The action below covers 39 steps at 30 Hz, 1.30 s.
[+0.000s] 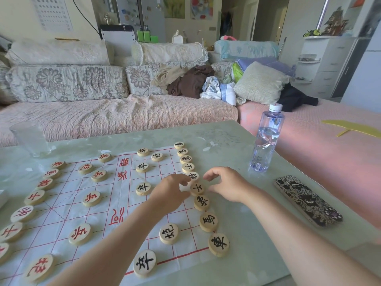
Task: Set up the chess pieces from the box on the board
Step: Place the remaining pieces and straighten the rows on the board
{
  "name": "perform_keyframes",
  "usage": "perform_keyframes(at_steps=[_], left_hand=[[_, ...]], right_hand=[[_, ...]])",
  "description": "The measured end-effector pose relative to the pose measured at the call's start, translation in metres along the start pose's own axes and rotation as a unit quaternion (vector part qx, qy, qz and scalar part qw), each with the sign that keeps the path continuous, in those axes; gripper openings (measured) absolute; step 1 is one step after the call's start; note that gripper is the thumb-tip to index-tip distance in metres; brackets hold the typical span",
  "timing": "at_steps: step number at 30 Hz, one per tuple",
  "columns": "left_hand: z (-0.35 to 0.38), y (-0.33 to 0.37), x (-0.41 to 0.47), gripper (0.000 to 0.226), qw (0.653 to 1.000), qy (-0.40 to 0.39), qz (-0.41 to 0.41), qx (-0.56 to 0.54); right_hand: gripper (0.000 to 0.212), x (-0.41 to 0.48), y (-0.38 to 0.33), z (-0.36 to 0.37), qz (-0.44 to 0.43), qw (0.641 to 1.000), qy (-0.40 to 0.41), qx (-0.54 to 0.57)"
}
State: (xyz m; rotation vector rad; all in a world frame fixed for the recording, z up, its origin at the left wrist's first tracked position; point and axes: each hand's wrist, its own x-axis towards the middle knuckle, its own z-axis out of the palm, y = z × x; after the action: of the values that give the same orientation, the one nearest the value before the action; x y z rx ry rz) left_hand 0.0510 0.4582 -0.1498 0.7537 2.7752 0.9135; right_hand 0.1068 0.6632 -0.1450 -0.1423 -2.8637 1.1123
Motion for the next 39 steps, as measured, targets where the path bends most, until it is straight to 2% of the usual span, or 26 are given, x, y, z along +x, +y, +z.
perform_keyframes(at_steps=[4,7,13,18,23,27,33,39], left_hand=[[-0.002,0.005,-0.015,0.025,1.000,-0.008,0.016,0.026],[0.001,0.012,-0.024,0.031,0.999,-0.033,0.020,0.039],[0.007,0.018,-0.033,0.041,0.993,-0.035,0.036,0.109],[0.007,0.015,-0.039,0.030,0.997,-0.012,0.019,0.073],[0.006,0.014,-0.039,0.036,0.998,-0.017,0.021,0.059],[0.009,0.012,-0.039,0.033,0.997,-0.015,0.022,0.079],[0.011,0.007,-0.037,0.037,1.000,-0.001,0.007,0.006],[0.017,0.009,-0.033,0.026,1.000,-0.006,0.008,-0.008]], right_hand=[[0.020,-0.021,0.006,-0.002,0.020,1.000,0.007,0.002],[0.019,-0.031,0.005,0.003,0.035,0.999,-0.006,0.012],[0.034,-0.035,0.001,0.009,0.049,0.999,-0.023,0.007],[0.036,-0.033,0.002,0.009,0.040,0.999,-0.014,-0.020],[0.043,-0.035,-0.004,0.009,0.017,0.999,-0.043,-0.015],[0.039,-0.031,-0.005,0.013,-0.001,0.999,-0.034,-0.027],[0.040,-0.030,-0.007,0.008,-0.006,0.998,-0.053,-0.015],[0.038,-0.030,-0.007,0.009,-0.010,0.998,-0.054,-0.023]])
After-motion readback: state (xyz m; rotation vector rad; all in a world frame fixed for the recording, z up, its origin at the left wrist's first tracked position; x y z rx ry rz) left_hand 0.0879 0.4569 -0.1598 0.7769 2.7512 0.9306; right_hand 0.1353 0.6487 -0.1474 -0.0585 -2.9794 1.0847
